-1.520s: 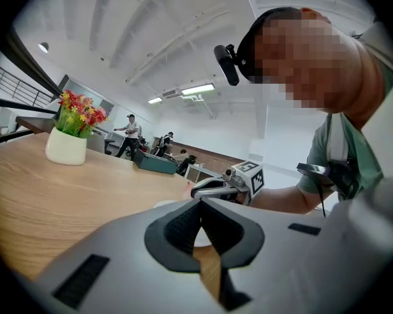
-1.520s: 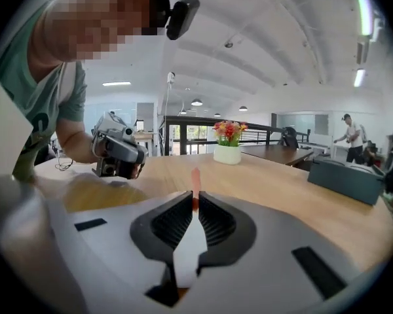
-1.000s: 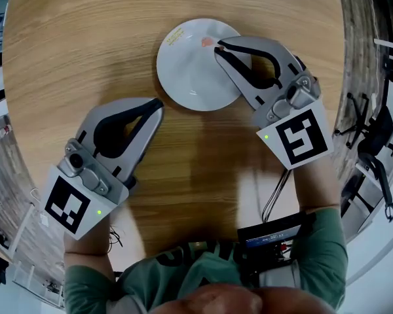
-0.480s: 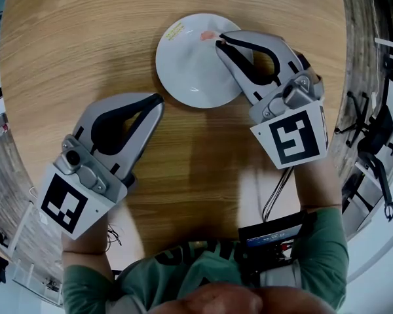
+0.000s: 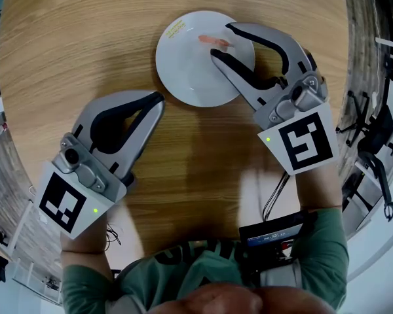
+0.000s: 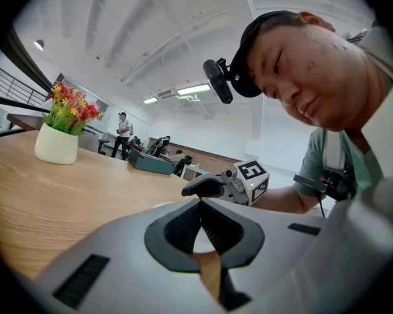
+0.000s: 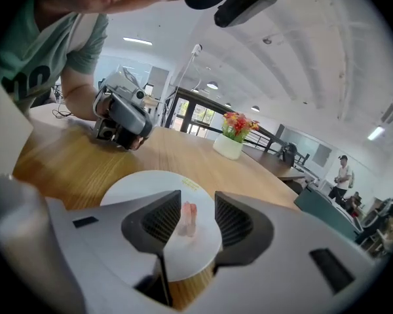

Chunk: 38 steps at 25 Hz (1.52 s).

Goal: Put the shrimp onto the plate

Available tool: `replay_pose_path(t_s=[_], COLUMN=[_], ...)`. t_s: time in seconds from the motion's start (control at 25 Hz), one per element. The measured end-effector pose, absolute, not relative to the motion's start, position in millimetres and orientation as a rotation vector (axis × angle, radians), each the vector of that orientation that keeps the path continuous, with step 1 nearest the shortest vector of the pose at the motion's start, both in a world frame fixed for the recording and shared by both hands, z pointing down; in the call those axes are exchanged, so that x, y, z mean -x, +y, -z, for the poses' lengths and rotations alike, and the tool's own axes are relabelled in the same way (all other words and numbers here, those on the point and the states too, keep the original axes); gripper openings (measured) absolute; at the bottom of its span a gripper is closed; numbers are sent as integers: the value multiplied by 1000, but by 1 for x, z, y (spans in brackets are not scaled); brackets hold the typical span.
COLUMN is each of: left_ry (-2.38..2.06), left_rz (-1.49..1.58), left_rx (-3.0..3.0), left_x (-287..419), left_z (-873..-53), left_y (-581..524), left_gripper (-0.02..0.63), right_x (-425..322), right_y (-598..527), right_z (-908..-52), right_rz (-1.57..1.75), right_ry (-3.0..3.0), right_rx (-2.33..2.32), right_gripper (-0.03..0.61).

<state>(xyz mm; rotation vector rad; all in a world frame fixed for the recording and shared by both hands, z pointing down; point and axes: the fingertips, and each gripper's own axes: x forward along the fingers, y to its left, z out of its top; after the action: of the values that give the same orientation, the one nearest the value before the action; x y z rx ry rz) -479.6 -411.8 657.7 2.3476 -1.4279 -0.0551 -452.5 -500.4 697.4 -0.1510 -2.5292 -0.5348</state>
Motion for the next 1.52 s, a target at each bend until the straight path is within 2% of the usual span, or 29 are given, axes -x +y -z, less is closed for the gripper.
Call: replay_pose_path(t_s=[0.64,1.12,1.52], left_ry=[-1431,-1443,-1547], left_rz=[66,90,134], left_rx=[-2354,-2319,-2317], left_x=[479,479,457], left_z=[-656,-655,-578], left_y=[-412,-407,-373], left_gripper=[5,5,5], right_x=[446,429,373], right_y=[-492,-507,-498], right_z=[-675,-662,-619], right_rz=[425,224,-113], right_ry=[-2646,-2739,-2833], right_rx=[114,2,-75], right_gripper=[144,144,144])
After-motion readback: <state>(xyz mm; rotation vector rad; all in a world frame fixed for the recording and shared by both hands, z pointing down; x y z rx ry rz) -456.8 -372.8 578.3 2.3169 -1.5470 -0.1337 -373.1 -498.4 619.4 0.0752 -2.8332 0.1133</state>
